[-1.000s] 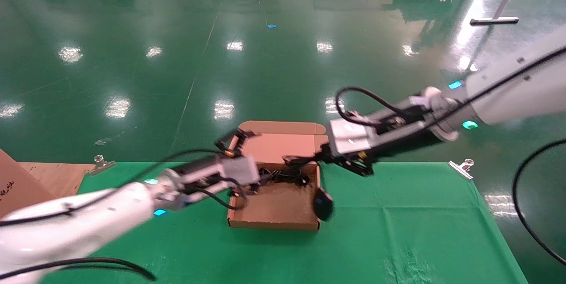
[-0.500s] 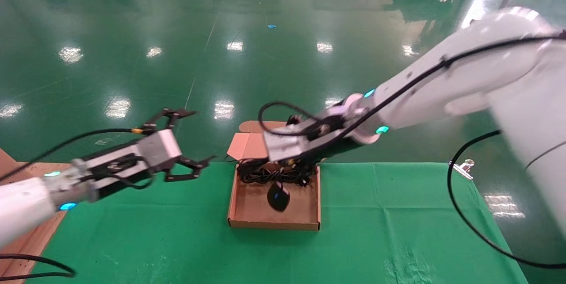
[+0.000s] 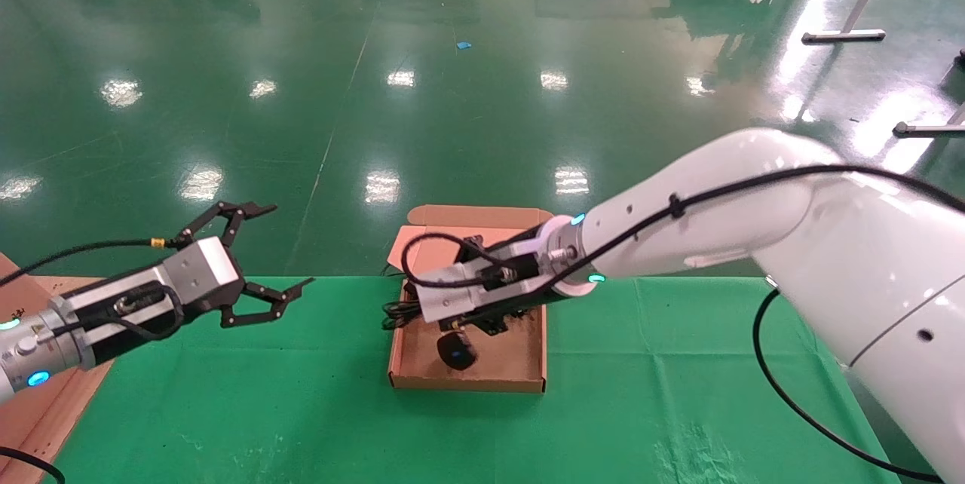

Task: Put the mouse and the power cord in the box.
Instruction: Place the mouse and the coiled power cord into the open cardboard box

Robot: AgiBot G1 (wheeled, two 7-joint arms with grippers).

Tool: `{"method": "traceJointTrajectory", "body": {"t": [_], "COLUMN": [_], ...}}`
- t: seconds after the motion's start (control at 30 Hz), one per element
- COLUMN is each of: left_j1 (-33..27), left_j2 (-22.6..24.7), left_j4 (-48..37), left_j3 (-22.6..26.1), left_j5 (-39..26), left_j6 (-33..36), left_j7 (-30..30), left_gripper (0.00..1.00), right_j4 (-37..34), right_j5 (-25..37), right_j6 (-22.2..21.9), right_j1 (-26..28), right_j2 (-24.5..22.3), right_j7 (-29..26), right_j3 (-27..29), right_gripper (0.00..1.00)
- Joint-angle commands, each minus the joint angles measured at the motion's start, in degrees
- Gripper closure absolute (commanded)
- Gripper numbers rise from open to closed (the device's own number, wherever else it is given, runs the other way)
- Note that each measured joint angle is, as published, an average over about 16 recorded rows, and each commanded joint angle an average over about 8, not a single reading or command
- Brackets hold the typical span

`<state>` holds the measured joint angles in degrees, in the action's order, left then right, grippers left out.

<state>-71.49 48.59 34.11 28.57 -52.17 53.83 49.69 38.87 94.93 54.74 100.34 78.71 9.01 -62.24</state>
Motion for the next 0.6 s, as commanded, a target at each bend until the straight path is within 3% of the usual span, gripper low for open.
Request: {"method": "traceJointTrajectory", "body": {"t": [0.03, 0.23, 0.27, 0.5, 0.53, 0.6], "left_j1": [-0.2, -1.1, -1.2, -1.9, -2.0, -2.0], "left_j2": [0.4, 2.3, 2.5, 3.0, 3.0, 3.1], "left_j4": [-2.1, -6.6, -7.1, -9.5, -9.6, -9.8], "left_j3": [-0.2, -0.4, -0.5, -0.8, -0.8, -0.8], "left_j5": [0.2, -0.1, 0.0, 0.3, 0.3, 0.3], "left_j6": [1.1, 1.0, 1.1, 2.2, 2.3, 2.4], "left_j7": [1.6, 5.6, 6.0, 7.2, 7.3, 7.3], "left_gripper": [0.00, 0.00, 0.00, 0.00, 0.00, 0.00], "right_j4": [-0.2, -3.2, -3.5, -4.3, -4.3, -4.4], "right_j5": [-0.7, -1.5, -1.6, -3.0, -3.2, -3.3], "right_j6": [-2.1, -11.7, -12.9, -16.7, -16.9, -17.1], "right_j1": [-0.3, -3.2, -3.6, -5.6, -5.8, -5.9], "right_j2": [0.0, -0.1, -0.1, -0.1, -0.1, -0.1], "right_j7": [-0.3, 0.9, 1.1, 2.3, 2.3, 2.3], "right_j3": [-2.5, -6.7, -7.2, -9.6, -9.8, -9.9], "right_gripper": [1.00, 0.99, 0.93, 0.06, 0.00, 0.00]}}
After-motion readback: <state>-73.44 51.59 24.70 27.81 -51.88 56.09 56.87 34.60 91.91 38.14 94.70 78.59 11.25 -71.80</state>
